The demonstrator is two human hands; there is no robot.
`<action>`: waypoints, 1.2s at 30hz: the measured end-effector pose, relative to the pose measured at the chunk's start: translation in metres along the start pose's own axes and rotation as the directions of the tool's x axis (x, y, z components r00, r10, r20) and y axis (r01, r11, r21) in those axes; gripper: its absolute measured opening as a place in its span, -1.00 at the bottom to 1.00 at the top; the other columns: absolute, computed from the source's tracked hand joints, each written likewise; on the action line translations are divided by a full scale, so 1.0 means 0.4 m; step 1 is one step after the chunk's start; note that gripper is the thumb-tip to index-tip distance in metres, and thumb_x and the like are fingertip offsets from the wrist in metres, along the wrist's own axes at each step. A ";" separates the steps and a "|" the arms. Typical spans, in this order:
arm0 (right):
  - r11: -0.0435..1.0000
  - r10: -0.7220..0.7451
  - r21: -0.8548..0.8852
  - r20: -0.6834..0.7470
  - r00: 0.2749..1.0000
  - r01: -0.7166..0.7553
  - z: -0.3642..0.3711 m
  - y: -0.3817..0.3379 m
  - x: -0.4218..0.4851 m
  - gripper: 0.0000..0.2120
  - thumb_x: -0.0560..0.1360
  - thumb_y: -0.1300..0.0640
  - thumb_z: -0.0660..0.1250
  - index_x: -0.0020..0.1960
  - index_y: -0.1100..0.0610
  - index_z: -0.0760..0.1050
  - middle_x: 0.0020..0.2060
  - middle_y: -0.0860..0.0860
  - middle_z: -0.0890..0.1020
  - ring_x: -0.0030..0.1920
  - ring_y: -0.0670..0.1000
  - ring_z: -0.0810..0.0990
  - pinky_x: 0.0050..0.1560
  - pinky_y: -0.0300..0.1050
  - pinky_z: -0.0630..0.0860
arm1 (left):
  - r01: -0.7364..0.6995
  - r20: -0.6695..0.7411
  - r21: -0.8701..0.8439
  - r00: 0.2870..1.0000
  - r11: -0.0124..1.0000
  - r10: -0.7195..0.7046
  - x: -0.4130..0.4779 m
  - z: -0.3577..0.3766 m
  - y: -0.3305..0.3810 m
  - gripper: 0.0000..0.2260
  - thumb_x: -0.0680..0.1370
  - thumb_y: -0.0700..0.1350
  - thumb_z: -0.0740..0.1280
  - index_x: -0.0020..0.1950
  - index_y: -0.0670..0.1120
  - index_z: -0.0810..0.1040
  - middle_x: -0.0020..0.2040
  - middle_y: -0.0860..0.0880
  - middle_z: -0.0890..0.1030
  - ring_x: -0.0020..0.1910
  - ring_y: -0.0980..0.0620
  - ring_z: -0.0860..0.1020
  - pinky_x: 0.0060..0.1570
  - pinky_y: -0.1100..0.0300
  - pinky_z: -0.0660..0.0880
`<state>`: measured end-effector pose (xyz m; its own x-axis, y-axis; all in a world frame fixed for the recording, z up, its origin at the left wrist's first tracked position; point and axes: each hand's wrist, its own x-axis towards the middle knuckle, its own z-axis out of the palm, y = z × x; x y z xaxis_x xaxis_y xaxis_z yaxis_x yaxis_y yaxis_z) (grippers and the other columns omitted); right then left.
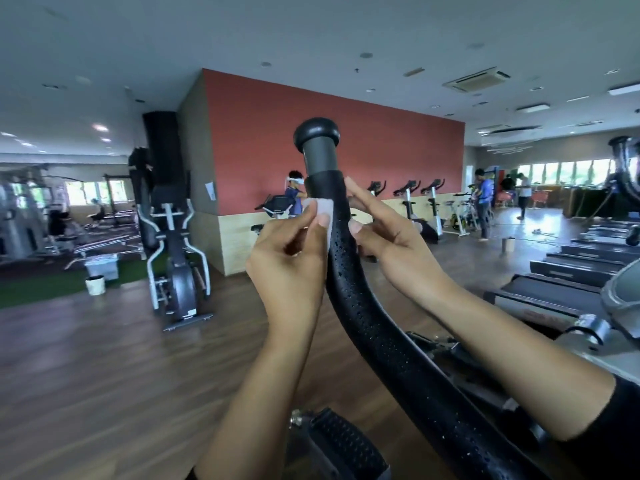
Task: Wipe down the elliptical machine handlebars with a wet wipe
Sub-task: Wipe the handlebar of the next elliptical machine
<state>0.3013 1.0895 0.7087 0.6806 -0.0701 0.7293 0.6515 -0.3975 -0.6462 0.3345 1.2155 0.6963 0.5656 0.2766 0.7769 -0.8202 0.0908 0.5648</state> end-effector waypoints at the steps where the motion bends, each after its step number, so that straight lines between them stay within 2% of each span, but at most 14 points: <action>1: 1.000 -0.004 0.016 0.003 1.000 0.004 0.001 0.003 0.000 -0.52 0.59 0.21 0.26 0.40 -0.21 0.33 0.23 0.27 0.50 -0.27 -0.09 0.39 0.03 -0.13 0.47 | 0.011 -0.006 -0.002 1.000 1.000 -0.011 0.012 0.007 0.007 -0.84 0.48 -0.19 0.45 0.05 -0.06 0.68 -0.17 0.06 0.63 -0.23 0.26 0.56 -0.14 0.42 0.46; 4: 0.998 -0.018 0.053 0.007 1.000 0.018 0.004 0.009 -0.001 -0.51 0.59 0.24 0.24 0.39 -0.22 0.31 0.23 0.08 0.57 -0.21 0.00 0.41 0.23 -0.05 0.48 | 0.032 -0.045 0.001 0.999 0.999 -0.032 0.047 0.030 0.032 -0.84 0.48 -0.20 0.45 0.04 -0.03 0.67 -0.16 0.09 0.61 -0.21 0.20 0.58 -0.16 0.46 0.44; 6: 0.998 -0.004 0.057 0.009 1.000 0.004 0.005 0.020 -0.003 -0.50 0.59 0.22 0.25 0.36 -0.28 0.30 0.22 0.01 0.58 -0.13 0.11 0.50 0.36 0.04 0.41 | 0.033 -0.061 0.025 0.998 0.999 -0.032 0.033 0.028 0.038 -0.88 0.49 -0.19 0.43 -0.01 -0.01 0.68 -0.17 0.05 0.63 -0.23 0.20 0.58 -0.16 0.45 0.44; 8: 0.998 -0.002 0.064 0.024 1.000 0.000 0.005 0.029 -0.005 -0.50 0.58 0.18 0.26 0.36 -0.32 0.30 0.25 -0.15 0.55 0.04 0.16 0.56 0.37 0.06 0.39 | 0.011 -0.065 0.075 0.998 0.997 -0.006 0.004 0.016 0.038 -0.93 0.50 -0.15 0.43 -0.09 0.00 0.69 -0.20 0.06 0.65 -0.23 0.24 0.57 -0.14 0.43 0.43; 10: 0.996 -0.009 0.090 0.051 0.999 0.005 0.006 0.033 -0.008 -0.50 0.57 0.15 0.25 0.40 -0.28 0.31 0.31 -0.22 0.49 0.13 0.12 0.57 0.37 0.07 0.39 | 0.007 -0.079 0.099 0.997 0.995 0.000 -0.007 0.015 0.040 -0.94 0.49 -0.14 0.44 -0.09 0.01 0.69 -0.21 0.11 0.65 -0.23 0.28 0.57 -0.14 0.48 0.40; 13: 0.991 -0.015 0.132 0.068 0.998 0.006 0.005 0.037 -0.008 -0.51 0.59 0.17 0.24 0.44 -0.21 0.30 0.29 -0.18 0.52 0.14 0.08 0.57 0.36 0.06 0.40 | 0.059 -0.124 0.057 0.991 0.997 -0.052 0.016 0.034 0.054 -0.90 0.45 -0.16 0.49 -0.08 0.02 0.67 -0.21 0.08 0.66 -0.30 0.26 0.56 -0.19 0.45 0.43; 16: 0.983 -0.022 0.185 0.074 0.997 0.007 0.005 0.047 -0.006 -0.52 0.58 0.16 0.25 0.41 -0.26 0.32 0.06 0.11 0.63 -0.02 0.05 0.54 0.32 0.09 0.44 | 0.124 -0.168 0.016 0.978 0.992 -0.120 0.020 0.045 0.058 -0.85 0.43 -0.18 0.50 -0.08 0.03 0.66 -0.21 0.07 0.68 -0.26 0.21 0.61 -0.13 0.35 0.52; 17: 0.981 -0.029 0.195 0.079 0.996 0.013 0.007 0.050 -0.005 -0.52 0.56 0.12 0.26 0.40 -0.28 0.32 0.08 0.12 0.62 -0.06 0.05 0.52 0.29 0.08 0.45 | 0.150 -0.177 0.003 0.973 0.989 -0.148 0.012 0.043 0.055 -0.85 0.42 -0.18 0.51 -0.05 0.02 0.66 -0.19 0.05 0.69 -0.22 0.17 0.64 -0.09 0.30 0.55; 19: 0.978 -0.047 0.208 0.080 0.996 0.029 0.011 0.055 -0.003 -0.51 0.52 0.06 0.26 0.38 -0.30 0.32 0.19 -0.04 0.60 -0.06 0.12 0.54 0.24 0.00 0.47 | 0.192 -0.167 -0.022 0.967 0.981 -0.193 -0.013 0.035 0.046 -0.83 0.42 -0.18 0.51 -0.01 -0.04 0.68 -0.12 0.01 0.70 -0.16 0.12 0.66 -0.04 0.23 0.56; 21: 0.969 -0.064 0.242 0.080 0.995 0.043 0.009 0.060 -0.001 -0.52 0.52 0.07 0.28 0.37 -0.30 0.32 0.26 -0.11 0.56 0.04 0.17 0.59 0.28 0.01 0.47 | 0.205 -0.173 -0.028 0.963 0.978 -0.207 -0.023 0.038 0.050 -0.84 0.42 -0.20 0.51 -0.04 -0.02 0.68 -0.15 0.04 0.70 -0.16 0.14 0.66 -0.03 0.25 0.55; 25: 0.957 -0.080 0.284 0.072 0.994 0.056 0.007 0.068 0.001 -0.51 0.58 0.18 0.27 0.36 -0.30 0.32 0.22 -0.12 0.58 0.12 0.17 0.58 0.29 0.06 0.47 | 0.157 -0.215 0.082 0.967 0.984 -0.137 0.042 0.067 0.088 -0.85 0.41 -0.17 0.52 -0.04 -0.04 0.69 -0.26 0.18 0.64 -0.27 0.31 0.61 -0.06 0.38 0.53; 30: 0.953 -0.082 0.299 0.098 0.992 0.049 0.009 0.079 0.000 -0.49 0.55 0.16 0.28 0.42 -0.20 0.30 0.31 0.00 0.53 0.09 0.00 0.59 0.26 -0.17 0.44 | 0.119 -0.166 0.268 0.983 0.956 -0.076 -0.003 0.049 0.089 -0.86 0.40 -0.14 0.52 -0.20 0.07 0.62 -0.21 0.06 0.66 -0.26 0.19 0.59 -0.12 0.36 0.51; 33: 0.943 -0.088 0.330 0.108 0.990 0.048 0.006 0.084 -0.005 -0.47 0.55 0.19 0.27 0.45 -0.15 0.29 0.30 0.05 0.53 0.05 0.06 0.57 0.28 -0.18 0.42 | 0.121 -0.147 0.304 0.986 0.945 -0.079 -0.034 0.036 0.091 -0.82 0.38 -0.16 0.54 -0.25 0.07 0.59 -0.27 0.10 0.65 -0.31 0.23 0.57 -0.17 0.37 0.51; 36: 0.930 -0.089 0.364 0.108 0.990 0.044 0.010 0.081 -0.010 -0.47 0.58 0.28 0.24 0.46 -0.09 0.28 0.32 -0.01 0.51 0.00 -0.05 0.50 0.30 -0.17 0.38 | 0.100 -0.174 0.356 0.984 0.929 -0.039 0.025 0.063 0.112 -0.84 0.39 -0.16 0.53 -0.25 0.03 0.59 -0.30 0.13 0.62 -0.37 0.28 0.54 -0.24 0.42 0.48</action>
<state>0.3212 1.0804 0.6840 0.6523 0.0649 0.7552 0.7579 -0.0401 -0.6512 0.3056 1.1981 0.7362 0.5735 0.4355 0.6939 -0.6752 -0.2283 0.7014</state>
